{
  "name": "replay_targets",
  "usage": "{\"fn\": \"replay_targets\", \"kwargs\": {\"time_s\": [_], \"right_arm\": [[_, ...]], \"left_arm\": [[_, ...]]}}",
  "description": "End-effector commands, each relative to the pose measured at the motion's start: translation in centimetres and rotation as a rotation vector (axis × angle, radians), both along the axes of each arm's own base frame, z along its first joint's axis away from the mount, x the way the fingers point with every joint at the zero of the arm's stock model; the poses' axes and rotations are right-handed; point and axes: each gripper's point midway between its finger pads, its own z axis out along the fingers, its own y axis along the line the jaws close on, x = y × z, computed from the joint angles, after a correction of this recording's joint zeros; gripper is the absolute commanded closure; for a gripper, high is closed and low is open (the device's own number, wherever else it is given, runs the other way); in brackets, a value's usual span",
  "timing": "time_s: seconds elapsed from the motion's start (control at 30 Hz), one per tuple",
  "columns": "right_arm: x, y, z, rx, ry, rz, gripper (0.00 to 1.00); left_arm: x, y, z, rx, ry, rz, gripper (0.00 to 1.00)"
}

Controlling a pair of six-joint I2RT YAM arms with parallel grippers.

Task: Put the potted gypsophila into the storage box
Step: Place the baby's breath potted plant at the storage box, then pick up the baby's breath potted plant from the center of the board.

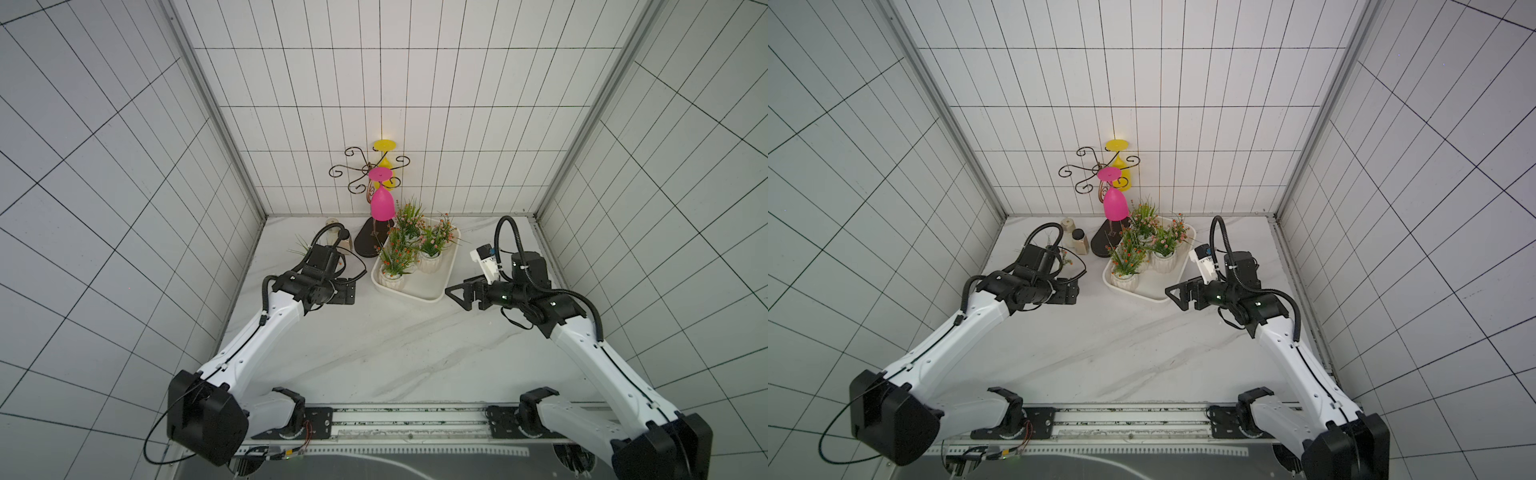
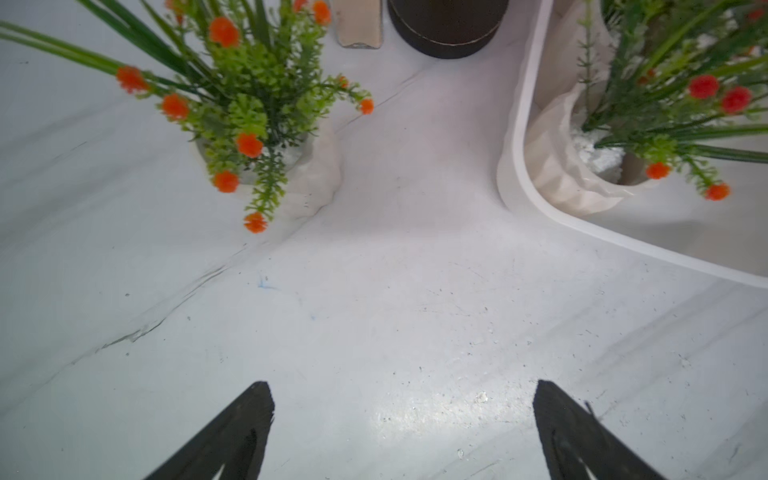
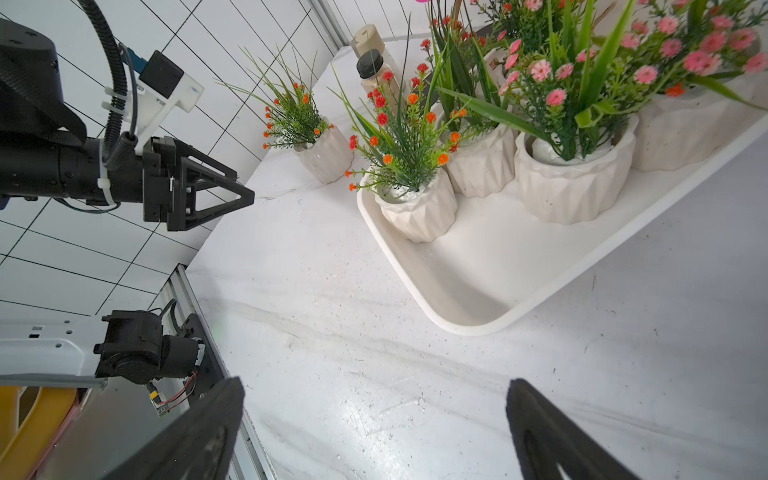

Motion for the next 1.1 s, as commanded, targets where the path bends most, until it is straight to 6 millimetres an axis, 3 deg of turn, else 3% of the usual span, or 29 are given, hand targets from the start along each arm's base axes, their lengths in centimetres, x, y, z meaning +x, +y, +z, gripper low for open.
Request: {"fn": "replay_targets", "kwargs": {"time_s": [0.0, 0.23, 0.43, 0.6, 1.07], "right_arm": [[0.0, 0.2, 1.0, 0.017, -0.023, 0.024, 0.01], [-0.1, 0.2, 1.0, 0.021, -0.022, 0.030, 0.01], [-0.3, 0.2, 1.1, 0.026, -0.029, 0.030, 0.01], [-0.5, 0.1, 1.5, 0.038, -0.040, 0.025, 0.01], [-0.5, 0.3, 2.1, 0.047, -0.053, 0.034, 0.01]], "left_arm": [[0.8, 1.8, -0.3, 0.013, 0.000, 0.074, 0.03], [3.7, 4.0, -1.2, 0.034, 0.021, 0.138, 0.03], [6.4, 4.2, -2.0, 0.050, 0.020, 0.146, 0.03], [7.8, 4.6, -3.6, 0.057, 0.058, 0.168, 0.03], [11.3, 5.0, -5.5, 0.084, 0.062, 0.198, 0.03]]}}
